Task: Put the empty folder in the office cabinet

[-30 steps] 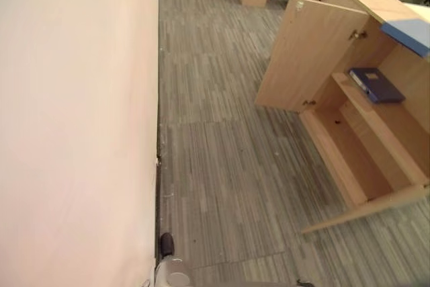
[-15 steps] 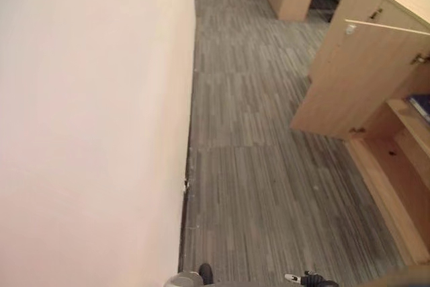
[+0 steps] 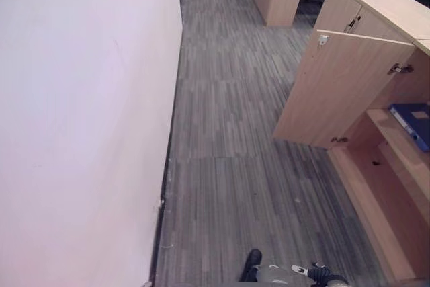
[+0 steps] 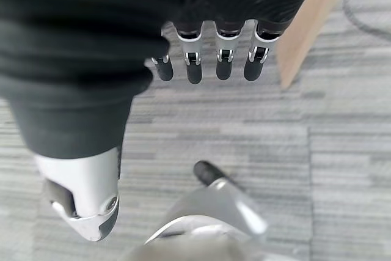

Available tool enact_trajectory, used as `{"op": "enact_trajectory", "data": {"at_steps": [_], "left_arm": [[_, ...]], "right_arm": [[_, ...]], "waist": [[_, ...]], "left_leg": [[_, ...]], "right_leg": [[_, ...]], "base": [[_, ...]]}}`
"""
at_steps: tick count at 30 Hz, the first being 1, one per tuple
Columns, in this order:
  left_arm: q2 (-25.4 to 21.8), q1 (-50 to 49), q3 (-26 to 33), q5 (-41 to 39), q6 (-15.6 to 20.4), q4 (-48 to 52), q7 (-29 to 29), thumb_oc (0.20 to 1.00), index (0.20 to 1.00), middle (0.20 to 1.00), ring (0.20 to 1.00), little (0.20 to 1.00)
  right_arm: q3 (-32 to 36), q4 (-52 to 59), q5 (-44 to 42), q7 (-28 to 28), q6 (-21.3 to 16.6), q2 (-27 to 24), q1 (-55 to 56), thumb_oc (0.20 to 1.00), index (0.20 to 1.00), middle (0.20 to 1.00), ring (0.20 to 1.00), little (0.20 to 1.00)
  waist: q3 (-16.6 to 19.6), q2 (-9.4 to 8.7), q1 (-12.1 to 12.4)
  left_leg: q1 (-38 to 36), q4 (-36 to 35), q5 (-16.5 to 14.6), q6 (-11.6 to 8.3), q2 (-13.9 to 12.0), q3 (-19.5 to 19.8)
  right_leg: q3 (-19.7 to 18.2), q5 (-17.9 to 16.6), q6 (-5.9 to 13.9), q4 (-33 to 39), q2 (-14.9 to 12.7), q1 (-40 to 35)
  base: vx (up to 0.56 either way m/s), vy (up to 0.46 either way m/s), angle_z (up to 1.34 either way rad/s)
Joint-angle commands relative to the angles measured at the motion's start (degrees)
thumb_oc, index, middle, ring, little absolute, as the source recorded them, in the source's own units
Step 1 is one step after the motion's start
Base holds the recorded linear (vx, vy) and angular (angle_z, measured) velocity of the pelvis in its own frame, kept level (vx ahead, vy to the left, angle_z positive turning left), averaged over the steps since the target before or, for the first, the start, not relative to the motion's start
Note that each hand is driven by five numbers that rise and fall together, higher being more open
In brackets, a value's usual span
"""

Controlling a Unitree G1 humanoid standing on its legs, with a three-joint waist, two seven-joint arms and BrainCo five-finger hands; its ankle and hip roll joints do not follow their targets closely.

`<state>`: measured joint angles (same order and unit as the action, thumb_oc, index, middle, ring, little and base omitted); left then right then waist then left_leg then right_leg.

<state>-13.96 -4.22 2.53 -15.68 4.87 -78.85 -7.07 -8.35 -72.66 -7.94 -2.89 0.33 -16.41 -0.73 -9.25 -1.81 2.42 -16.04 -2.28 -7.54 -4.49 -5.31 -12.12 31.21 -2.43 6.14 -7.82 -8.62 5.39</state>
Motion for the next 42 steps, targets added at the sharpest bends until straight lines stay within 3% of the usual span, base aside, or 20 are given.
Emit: {"op": "enact_trajectory", "data": {"at_steps": [1,9,12,13,14,15,16,17,19,21,23,25,26,28,29,32,37,38,41,42], "left_arm": [[-1.37,0.13,1.38,1.63,0.40,0.45,-0.39,1.000,1.000,1.000,1.000,1.000],[-0.64,1.64,-1.98,1.01,0.08,1.83,1.66,1.000,1.000,1.000,1.000,1.000],[-0.70,2.40,-2.75,0.50,0.29,2.64,1.50,1.000,1.000,1.000,1.000,1.000],[-0.77,2.85,-3.15,0.04,0.40,3.23,1.48,1.000,1.000,1.000,1.000,1.000],[-0.86,2.91,-3.16,-0.17,0.44,3.50,1.41,1.000,1.000,1.000,1.000,1.000],[-0.89,2.93,-3.16,-0.18,0.43,3.51,1.41,1.000,1.000,1.000,1.000,1.000],[-0.89,2.95,-3.59,-0.26,0.48,4.35,1.43,1.000,1.000,1.000,1.000,1.000],[-0.87,3.07,-3.72,-0.34,0.66,4.60,1.28,1.000,1.000,1.000,1.000,1.000],[-0.72,2.98,-3.94,-0.69,1.06,5.02,0.99,1.000,1.000,1.000,1.000,1.000],[-0.73,2.82,-3.87,-0.92,1.08,5.14,0.88,1.000,1.000,1.000,1.000,1.000],[-0.71,2.29,-3.64,-1.13,1.16,4.96,0.84,1.000,1.000,1.000,1.000,1.000],[-0.58,2.10,-3.45,-1.36,1.17,4.50,0.67,1.000,1.000,1.000,1.000,1.000],[-0.55,2.10,-3.46,-1.36,1.18,4.49,0.67,1.000,1.000,1.000,1.000,1.000],[-0.27,2.02,-3.30,-1.56,1.17,3.80,0.68,1.000,1.000,1.000,1.000,1.000],[-0.21,1.94,-3.22,-1.71,1.21,3.46,0.58,1.000,1.000,1.000,1.000,1.000],[0.66,1.09,-1.83,-2.96,1.04,1.14,0.56,1.000,1.000,1.000,1.000,1.000],[0.57,0.71,-0.55,-4.44,0.82,0.17,0.42,1.000,1.000,1.000,1.000,1.000],[0.95,-0.14,-0.24,-4.40,0.69,-0.65,0.40,1.000,1.000,1.000,1.000,1.000],[0.58,0.22,-1.43,-3.72,0.88,-0.40,0.63,1.000,1.000,1.000,1.000,1.000],[-0.36,0.85,-2.30,-3.09,0.97,0.58,0.61,1.000,1.000,1.000,1.000,1.000]], "right_arm": [[-1.81,-2.45,-0.71,-0.47,-0.48,1.47,-1.71,1.000,1.000,1.000,1.000,1.000],[-2.53,-2.13,-0.94,0.21,-0.70,0.62,-1.64,1.000,1.000,1.000,1.000,1.000],[-3.00,-2.11,-1.20,0.15,-0.85,0.64,-1.71,1.000,1.000,1.000,1.000,1.000],[-3.73,-2.74,-1.58,-0.01,-1.11,0.82,-1.94,1.000,1.000,1.000,1.000,1.000],[-3.89,-3.00,-1.84,-0.10,-1.16,0.81,-2.05,1.000,1.000,1.000,1.000,1.000],[-3.88,-3.03,-1.85,-0.11,-1.17,0.84,-2.08,1.000,1.000,1.000,1.000,1.000],[-4.37,-3.55,-1.75,-0.35,-1.10,0.74,-2.15,1.000,1.000,1.000,1.000,1.000],[-4.37,-3.58,-1.70,-0.49,-1.14,0.39,-2.28,1.000,1.000,1.000,1.000,1.000],[-4.53,-4.06,-1.36,-0.68,-0.86,0.06,-2.47,1.000,1.000,1.000,1.000,1.000],[-4.71,-4.15,-1.07,-0.65,-0.83,-0.06,-2.50,1.000,1.000,1.000,1.000,1.000],[-4.74,-4.46,-0.73,-0.72,-0.85,-0.42,-2.73,1.000,1.000,1.000,1.000,1.000],[-4.63,-4.52,-0.45,-1.01,-0.97,-0.63,-2.52,1.000,1.000,1.000,1.000,1.000],[-4.62,-4.51,-0.44,-1.01,-0.98,-0.66,-2.50,1.000,1.000,1.000,1.000,1.000],[-4.21,-4.53,-0.47,-1.17,-1.12,-0.91,-2.35,1.000,1.000,1.000,1.000,1.000],[-4.25,-4.51,-0.34,-1.31,-1.15,-0.96,-2.33,1.000,1.000,1.000,1.000,1.000],[-3.81,-4.49,-0.30,-1.63,-1.32,-1.07,-2.55,1.000,1.000,1.000,1.000,1.000],[-3.79,-4.61,-0.40,-1.72,-1.32,-0.71,-1.88,1.000,1.000,1.000,1.000,1.000],[-2.71,-5.14,-1.03,-1.30,-1.30,-0.20,-1.40,1.000,1.000,1.000,1.000,1.000],[-1.68,-5.13,-1.55,-0.66,-0.93,0.34,-0.85,1.000,1.000,1.000,1.000,1.000],[-1.64,-4.75,-1.24,-0.37,-0.70,0.51,-0.87,1.000,1.000,1.000,1.000,1.000]], "waist": [[-0.13,-1.90,0.46],[1.39,-0.06,-1.78],[1.52,-0.29,-2.01],[1.41,-1.04,-1.81],[1.18,-1.51,-1.54],[1.17,-1.43,-1.55],[-0.30,-2.08,-0.44],[-0.89,-2.20,0.05],[-1.87,-2.57,0.61],[-1.98,-2.72,1.12],[-2.56,-3.13,2.50],[-2.70,-2.40,2.95],[-2.73,-2.55,2.93],[-3.03,-1.01,3.42],[-3.24,-0.74,3.44],[-3.94,-0.21,3.82],[-3.52,0.17,4.58],[-1.93,0.92,5.00],[-0.81,0.68,4.67],[-0.10,-0.42,4.50]], "left_leg": [[0.14,-2.72,-1.90,4.82,8.57,-0.29],[-3.53,-2.57,-3.63,1.96,2.29,-1.08],[-2.16,3.57,-3.23,-0.33,-0.78,-2.53],[0.88,13.12,-0.24,-2.82,-4.06,-3.96],[2.72,18.68,2.40,-3.55,-5.68,-4.64],[3.06,19.33,2.14,-3.72,-6.00,-4.52],[7.67,32.56,7.00,-3.98,-8.12,-3.37],[9.40,36.73,8.92,-3.93,-8.62,-3.49],[13.41,39.21,8.43,-2.87,-10.68,-5.26],[15.22,38.54,7.03,-1.99,-10.97,-5.76],[21.99,29.56,4.86,-1.06,-10.06,-5.33],[24.00,17.74,9.64,-2.29,-9.27,-3.99],[23.52,16.77,10.26,-2.34,-8.96,-4.10],[23.30,2.66,17.89,-4.19,-9.63,-2.16],[23.27,-1.27,19.19,-4.47,-9.94,-1.76],[27.23,-2.72,19.58,-5.93,-12.84,2.99],[28.00,-2.72,22.23,-6.72,-14.73,6.66],[26.57,-2.72,22.61,-7.21,-14.46,8.43],[24.76,-2.72,21.83,-6.20,-12.74,6.51],[23.18,-1.95,19.36,-3.92,-9.80,4.34]], "right_leg": [[2.79,-11.92,7.18,7.54,-6.50,-0.63],[4.18,-4.19,4.08,0.64,-3.64,1.09],[4.61,-2.10,2.63,0.84,-1.86,-0.01],[4.69,-0.54,0.83,3.29,0.88,-3.22],[4.54,0.35,-0.28,4.22,2.04,-4.81],[4.61,0.38,-0.45,4.41,2.32,-4.85],[3.78,2.29,-2.98,6.02,4.51,-8.06],[3.63,3.19,-3.79,6.59,5.06,-9.25],[2.94,5.00,-4.62,7.34,5.58,-10.86],[2.19,5.36,-4.67,7.77,5.61,-11.64],[0.10,5.35,-3.55,9.80,4.92,-13.53],[-1.13,5.72,-2.89,10.52,4.77,-14.53],[-1.09,5.70,-2.91,10.55,4.62,-14.59],[-2.17,6.55,-2.39,10.50,5.04,-16.13],[-2.60,6.99,-2.21,10.42,4.98,-16.71],[-5.80,8.73,-2.00,9.47,5.12,-18.45],[-7.62,8.68,-1.63,10.26,6.18,-19.07],[-9.36,9.46,-0.23,9.99,5.74,-20.59],[-9.79,9.19,1.61,8.02,1.39,-21.19],[-10.23,6.82,3.42,4.03,-3.26,-19.32]], "base": [[0.17,-0.020,-0.27],[0.29,-0.141,0.09],[0.21,-0.248,-0.05],[0.20,-0.325,-0.14],[0.20,-0.329,-0.14],[0.17,-0.295,-0.25],[0.14,-0.254,-0.39],[0.18,-0.303,-0.62],[0.12,-0.126,-0.65],[0.10,-0.025,-0.24],[0.14,0.043,-0.23],[0.11,0.104,-0.15],[0.16,0.115,-0.15],[0.22,0.140,-0.20],[0.31,0.179,-0.35],[0.26,0.175,-0.38],[0.26,0.214,-0.83],[0.48,0.477,-0.61],[0.44,0.559,-0.13],[0.37,0.609,-0.36]]}}
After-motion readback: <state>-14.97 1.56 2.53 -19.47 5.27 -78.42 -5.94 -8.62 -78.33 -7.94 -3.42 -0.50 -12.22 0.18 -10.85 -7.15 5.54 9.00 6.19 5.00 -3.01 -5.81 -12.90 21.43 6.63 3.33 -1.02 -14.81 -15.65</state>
